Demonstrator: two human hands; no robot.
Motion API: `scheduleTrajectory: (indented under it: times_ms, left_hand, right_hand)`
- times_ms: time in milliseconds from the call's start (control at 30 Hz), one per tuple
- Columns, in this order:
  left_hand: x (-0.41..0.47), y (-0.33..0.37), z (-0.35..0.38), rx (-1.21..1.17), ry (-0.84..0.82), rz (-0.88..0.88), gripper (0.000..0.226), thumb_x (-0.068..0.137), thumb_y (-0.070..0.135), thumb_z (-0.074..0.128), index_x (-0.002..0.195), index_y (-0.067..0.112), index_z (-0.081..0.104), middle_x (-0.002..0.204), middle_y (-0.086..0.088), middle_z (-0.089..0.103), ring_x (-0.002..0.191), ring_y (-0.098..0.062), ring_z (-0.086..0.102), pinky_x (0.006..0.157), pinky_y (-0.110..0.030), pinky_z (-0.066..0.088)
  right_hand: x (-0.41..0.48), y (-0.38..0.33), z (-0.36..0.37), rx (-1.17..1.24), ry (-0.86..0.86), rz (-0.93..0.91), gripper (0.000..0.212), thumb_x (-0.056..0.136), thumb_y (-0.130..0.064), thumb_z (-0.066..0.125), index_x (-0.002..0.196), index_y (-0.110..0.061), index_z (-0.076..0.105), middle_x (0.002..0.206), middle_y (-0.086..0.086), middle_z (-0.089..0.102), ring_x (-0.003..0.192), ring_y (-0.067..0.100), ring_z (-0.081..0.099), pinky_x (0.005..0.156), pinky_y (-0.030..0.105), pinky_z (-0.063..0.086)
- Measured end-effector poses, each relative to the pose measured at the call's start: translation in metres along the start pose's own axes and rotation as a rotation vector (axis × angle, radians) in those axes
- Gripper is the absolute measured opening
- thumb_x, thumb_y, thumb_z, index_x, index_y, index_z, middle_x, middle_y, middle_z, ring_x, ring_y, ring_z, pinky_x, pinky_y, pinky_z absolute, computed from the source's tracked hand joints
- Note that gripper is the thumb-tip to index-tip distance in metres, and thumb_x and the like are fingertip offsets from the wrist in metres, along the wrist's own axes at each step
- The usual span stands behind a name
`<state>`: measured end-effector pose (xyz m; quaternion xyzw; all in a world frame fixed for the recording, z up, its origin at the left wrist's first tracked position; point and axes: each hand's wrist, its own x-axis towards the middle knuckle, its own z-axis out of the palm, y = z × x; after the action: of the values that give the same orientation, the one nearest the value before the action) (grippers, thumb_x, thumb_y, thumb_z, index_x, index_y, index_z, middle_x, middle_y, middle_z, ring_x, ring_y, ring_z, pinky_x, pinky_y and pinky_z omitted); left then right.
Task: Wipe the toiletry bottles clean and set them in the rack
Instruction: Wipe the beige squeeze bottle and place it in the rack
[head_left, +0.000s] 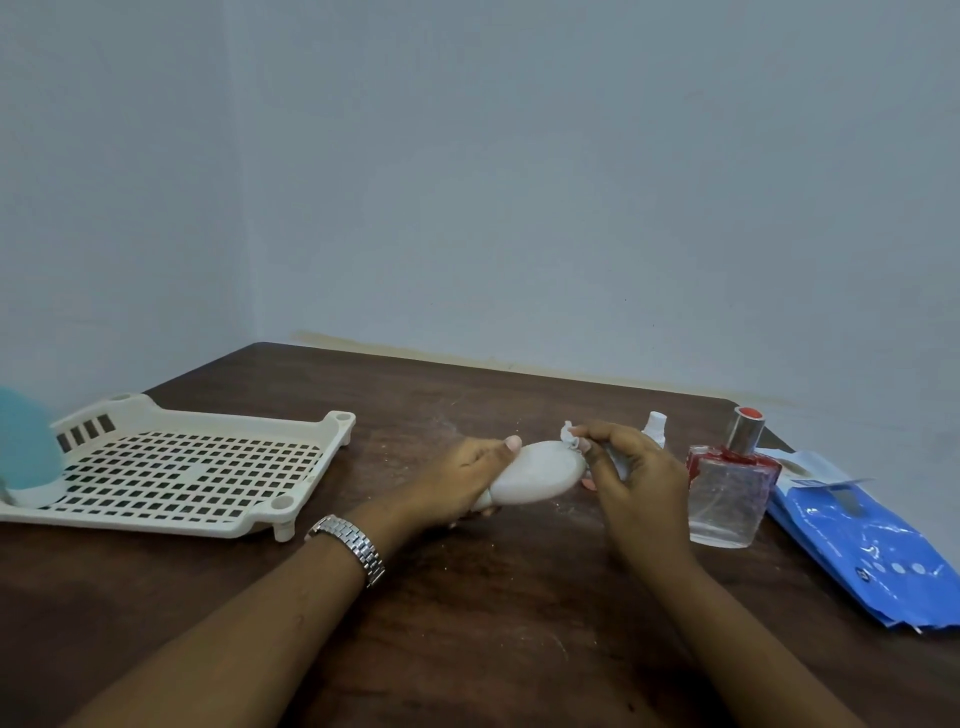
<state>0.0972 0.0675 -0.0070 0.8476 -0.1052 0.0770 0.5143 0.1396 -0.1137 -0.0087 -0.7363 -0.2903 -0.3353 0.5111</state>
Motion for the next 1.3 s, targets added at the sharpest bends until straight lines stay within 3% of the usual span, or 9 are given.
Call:
scheduleTrajectory:
  times_ms: [100,233,367,500,667,800,967,1067,1300]
  left_hand:
    - [0.002,-0.001,-0.007,0.140,0.063,0.081,0.043,0.102,0.033,0.032,0.064,0.021,0.049,0.051,0.004,0.048,0.040,0.000,0.045,0.044,-0.014,0.032]
    - [0.002,-0.005,-0.011,0.273,0.066,0.145,0.044,0.094,0.049,0.028,0.063,0.025,0.046,0.056,0.006,0.049,0.045,0.000,0.049,0.048,-0.016,0.036]
    - [0.002,-0.006,-0.008,0.417,0.057,0.220,0.050,0.096,0.056,0.023,0.067,0.028,0.052,0.059,0.003,0.057,0.051,-0.005,0.054,0.051,-0.021,0.038]
    - [0.001,-0.004,-0.004,0.482,0.070,0.262,0.049,0.093,0.053,0.022,0.070,0.026,0.055,0.064,0.003,0.057,0.058,-0.013,0.054,0.054,-0.025,0.035]
    - [0.003,-0.009,-0.004,0.523,0.085,0.302,0.036,0.099,0.049,0.023,0.072,0.041,0.045,0.070,0.008,0.057,0.065,-0.009,0.054,0.059,-0.024,0.037]
    - [0.006,-0.012,-0.008,0.509,0.113,0.281,0.034,0.099,0.046,0.027,0.074,0.037,0.048,0.071,0.008,0.057,0.065,-0.008,0.053,0.061,-0.028,0.039]
    - [0.007,-0.014,-0.016,0.455,0.165,0.218,0.044,0.100,0.042,0.029,0.084,0.013,0.059,0.070,0.003,0.058,0.056,-0.002,0.051,0.057,-0.030,0.041]
    - [0.007,-0.016,-0.018,0.382,0.189,0.178,0.051,0.097,0.049,0.025,0.084,0.014,0.060,0.073,-0.002,0.062,0.054,-0.001,0.053,0.056,-0.027,0.042]
    - [0.009,-0.018,-0.020,0.147,0.247,0.106,0.055,0.097,0.046,0.029,0.087,0.003,0.061,0.081,-0.015,0.065,0.057,-0.017,0.059,0.045,-0.022,0.043]
  right_hand:
    - [-0.001,0.001,0.001,-0.048,-0.098,0.011,0.022,0.082,-0.003,0.066,0.092,-0.022,0.071,0.085,-0.024,0.061,0.085,-0.010,0.058,0.080,0.017,0.049]
    - [-0.001,0.001,0.001,-0.072,-0.161,-0.065,0.020,0.080,0.002,0.066,0.089,-0.014,0.073,0.085,-0.022,0.061,0.088,-0.017,0.055,0.077,0.001,0.040]
    - [-0.003,-0.002,0.003,-0.092,-0.285,-0.127,0.020,0.081,0.003,0.065,0.089,-0.013,0.073,0.088,-0.016,0.062,0.089,-0.017,0.053,0.078,0.002,0.039]
    - [-0.005,-0.005,0.005,-0.098,-0.394,-0.159,0.023,0.083,0.001,0.061,0.093,-0.017,0.073,0.093,-0.014,0.065,0.087,-0.004,0.057,0.080,0.007,0.043]
    - [-0.004,-0.003,0.004,-0.142,-0.472,-0.200,0.025,0.085,-0.003,0.058,0.097,-0.019,0.072,0.100,-0.007,0.069,0.093,0.001,0.059,0.081,0.010,0.044]
    - [-0.001,0.002,0.006,-0.122,-0.435,-0.190,0.025,0.081,0.002,0.060,0.091,-0.017,0.073,0.094,-0.004,0.071,0.088,0.002,0.060,0.080,0.005,0.042]
    - [0.000,0.005,0.004,-0.138,-0.391,-0.131,0.021,0.081,0.005,0.063,0.088,-0.012,0.074,0.091,-0.003,0.070,0.083,0.004,0.060,0.077,0.004,0.043]
    - [0.000,0.004,0.003,-0.147,-0.346,-0.127,0.020,0.080,0.005,0.065,0.088,-0.011,0.074,0.090,-0.002,0.071,0.081,0.002,0.059,0.077,0.001,0.041]
    - [-0.001,-0.001,0.001,-0.165,-0.267,-0.131,0.018,0.079,0.005,0.067,0.087,-0.010,0.074,0.087,-0.004,0.069,0.075,-0.009,0.054,0.076,-0.003,0.037]
